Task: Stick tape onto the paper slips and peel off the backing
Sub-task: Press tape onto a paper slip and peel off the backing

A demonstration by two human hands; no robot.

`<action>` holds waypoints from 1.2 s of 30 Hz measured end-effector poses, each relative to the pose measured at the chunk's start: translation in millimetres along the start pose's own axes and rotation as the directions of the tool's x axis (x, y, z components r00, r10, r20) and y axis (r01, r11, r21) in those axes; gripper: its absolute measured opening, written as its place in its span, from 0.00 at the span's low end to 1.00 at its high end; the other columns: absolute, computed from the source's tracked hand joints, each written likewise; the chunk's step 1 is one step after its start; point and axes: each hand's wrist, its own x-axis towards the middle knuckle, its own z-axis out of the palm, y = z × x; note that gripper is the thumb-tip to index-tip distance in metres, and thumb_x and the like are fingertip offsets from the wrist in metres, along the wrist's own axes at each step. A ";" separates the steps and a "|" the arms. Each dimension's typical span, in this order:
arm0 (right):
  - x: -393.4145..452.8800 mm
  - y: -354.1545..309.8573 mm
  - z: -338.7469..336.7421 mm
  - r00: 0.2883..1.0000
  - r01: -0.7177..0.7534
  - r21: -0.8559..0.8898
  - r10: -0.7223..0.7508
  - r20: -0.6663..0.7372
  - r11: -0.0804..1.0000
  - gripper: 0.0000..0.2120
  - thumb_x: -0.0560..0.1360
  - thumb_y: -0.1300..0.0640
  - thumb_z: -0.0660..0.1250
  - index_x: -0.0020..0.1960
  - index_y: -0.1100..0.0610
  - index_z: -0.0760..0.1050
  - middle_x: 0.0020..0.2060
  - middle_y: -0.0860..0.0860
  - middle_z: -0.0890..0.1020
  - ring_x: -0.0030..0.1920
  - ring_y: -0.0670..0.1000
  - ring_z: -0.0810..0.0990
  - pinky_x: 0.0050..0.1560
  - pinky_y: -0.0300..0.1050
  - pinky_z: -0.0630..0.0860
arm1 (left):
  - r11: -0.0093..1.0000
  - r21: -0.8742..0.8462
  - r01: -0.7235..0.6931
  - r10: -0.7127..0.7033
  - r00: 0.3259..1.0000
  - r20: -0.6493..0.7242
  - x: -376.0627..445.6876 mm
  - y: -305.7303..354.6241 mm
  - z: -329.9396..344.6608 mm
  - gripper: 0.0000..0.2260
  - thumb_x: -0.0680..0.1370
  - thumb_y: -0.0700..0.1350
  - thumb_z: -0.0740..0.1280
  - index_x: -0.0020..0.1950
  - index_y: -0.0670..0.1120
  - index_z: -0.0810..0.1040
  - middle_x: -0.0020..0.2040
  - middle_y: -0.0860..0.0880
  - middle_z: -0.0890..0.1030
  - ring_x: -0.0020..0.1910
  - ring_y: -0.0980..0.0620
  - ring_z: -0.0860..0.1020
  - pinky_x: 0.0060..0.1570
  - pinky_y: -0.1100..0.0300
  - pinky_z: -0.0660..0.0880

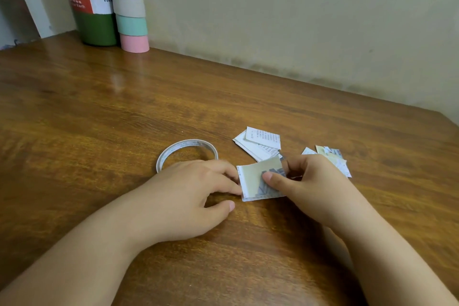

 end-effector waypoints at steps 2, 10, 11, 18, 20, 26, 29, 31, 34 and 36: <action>0.9 1.1 2.1 1.000 0.005 -0.043 -0.006 -0.017 0.999 0.15 0.73 0.45 0.69 0.45 0.58 0.80 0.41 0.56 0.83 0.41 0.56 0.80 0.35 0.42 0.69 | 1.000 0.001 0.004 -0.004 1.000 -0.002 0.0 -0.4 0.4 0.15 0.77 0.54 0.62 0.63 0.65 0.74 0.62 0.69 0.68 0.46 0.79 0.64 0.42 0.77 0.61; 2.4 1.4 6.3 0.996 0.044 -0.122 -0.054 -0.078 0.991 0.13 0.72 0.48 0.69 0.42 0.58 0.79 0.36 0.54 0.82 0.37 0.53 0.79 0.32 0.42 0.68 | 0.996 -0.025 0.081 -0.082 0.996 -0.024 -1.6 -2.9 1.9 0.12 0.76 0.55 0.63 0.59 0.65 0.77 0.52 0.65 0.68 0.43 0.63 0.72 0.37 0.71 0.63; 2.3 1.0 6.3 0.995 0.047 -0.128 -0.058 -0.078 0.991 0.13 0.72 0.48 0.69 0.41 0.59 0.79 0.36 0.54 0.82 0.37 0.53 0.79 0.31 0.42 0.67 | 0.996 -0.030 0.084 -0.085 0.996 -0.028 -1.5 -3.0 2.1 0.12 0.76 0.55 0.63 0.59 0.64 0.77 0.51 0.64 0.68 0.42 0.64 0.71 0.37 0.71 0.63; 1.4 -0.9 7.7 0.994 0.057 -0.179 -0.073 -0.084 0.982 0.15 0.72 0.47 0.69 0.40 0.60 0.77 0.35 0.54 0.80 0.30 0.47 0.71 0.26 0.37 0.63 | 0.995 -0.053 0.087 -0.089 0.995 -0.037 -1.6 -3.9 3.3 0.12 0.76 0.54 0.64 0.59 0.64 0.78 0.50 0.64 0.68 0.43 0.61 0.73 0.39 0.67 0.67; 1.0 -0.8 7.4 0.994 0.054 -0.182 -0.070 -0.082 0.982 0.14 0.72 0.47 0.69 0.39 0.59 0.77 0.34 0.54 0.80 0.30 0.47 0.71 0.26 0.37 0.62 | 0.994 -0.058 0.088 -0.090 0.995 -0.041 -1.7 -3.7 3.4 0.12 0.76 0.54 0.64 0.58 0.64 0.78 0.49 0.64 0.68 0.42 0.61 0.73 0.39 0.67 0.65; 0.3 -2.8 7.3 0.995 0.061 -0.193 -0.076 -0.072 0.979 0.15 0.72 0.47 0.69 0.39 0.59 0.77 0.34 0.54 0.79 0.30 0.47 0.70 0.28 0.40 0.64 | 0.994 -0.067 0.089 -0.092 0.995 -0.037 -2.0 -3.8 3.8 0.12 0.76 0.53 0.64 0.58 0.64 0.78 0.50 0.63 0.68 0.42 0.60 0.73 0.38 0.67 0.66; -0.3 -3.1 7.1 0.995 0.058 -0.204 -0.073 -0.063 0.977 0.16 0.72 0.47 0.69 0.36 0.59 0.74 0.29 0.51 0.74 0.29 0.47 0.68 0.28 0.41 0.63 | 0.994 -0.072 0.083 -0.087 0.995 -0.043 -1.9 -3.9 3.7 0.12 0.76 0.55 0.63 0.58 0.64 0.78 0.51 0.63 0.69 0.42 0.59 0.74 0.38 0.66 0.67; -0.6 -3.3 6.6 0.996 0.058 -0.206 -0.071 -0.056 0.977 0.16 0.72 0.47 0.69 0.35 0.59 0.74 0.29 0.50 0.73 0.29 0.48 0.68 0.29 0.41 0.63 | 0.994 -0.072 0.081 -0.084 0.996 -0.043 -1.9 -4.3 3.7 0.12 0.76 0.55 0.63 0.58 0.64 0.78 0.50 0.63 0.69 0.42 0.59 0.74 0.39 0.66 0.67; -0.7 -3.9 6.1 0.996 0.058 -0.207 -0.070 -0.052 0.977 0.17 0.73 0.47 0.69 0.33 0.58 0.72 0.29 0.51 0.74 0.29 0.47 0.68 0.29 0.42 0.63 | 0.995 -0.071 0.075 -0.079 0.996 -0.046 -1.6 -5.0 3.9 0.11 0.76 0.54 0.64 0.58 0.63 0.78 0.51 0.62 0.69 0.42 0.58 0.74 0.39 0.65 0.67; -1.0 -4.4 6.3 0.996 0.061 -0.211 -0.074 -0.055 0.976 0.18 0.73 0.47 0.69 0.31 0.56 0.68 0.28 0.49 0.71 0.28 0.47 0.67 0.28 0.41 0.62 | 0.995 -0.066 0.070 -0.073 0.996 -0.049 -1.2 -4.9 4.2 0.12 0.76 0.55 0.63 0.57 0.64 0.78 0.51 0.62 0.69 0.42 0.58 0.74 0.38 0.66 0.67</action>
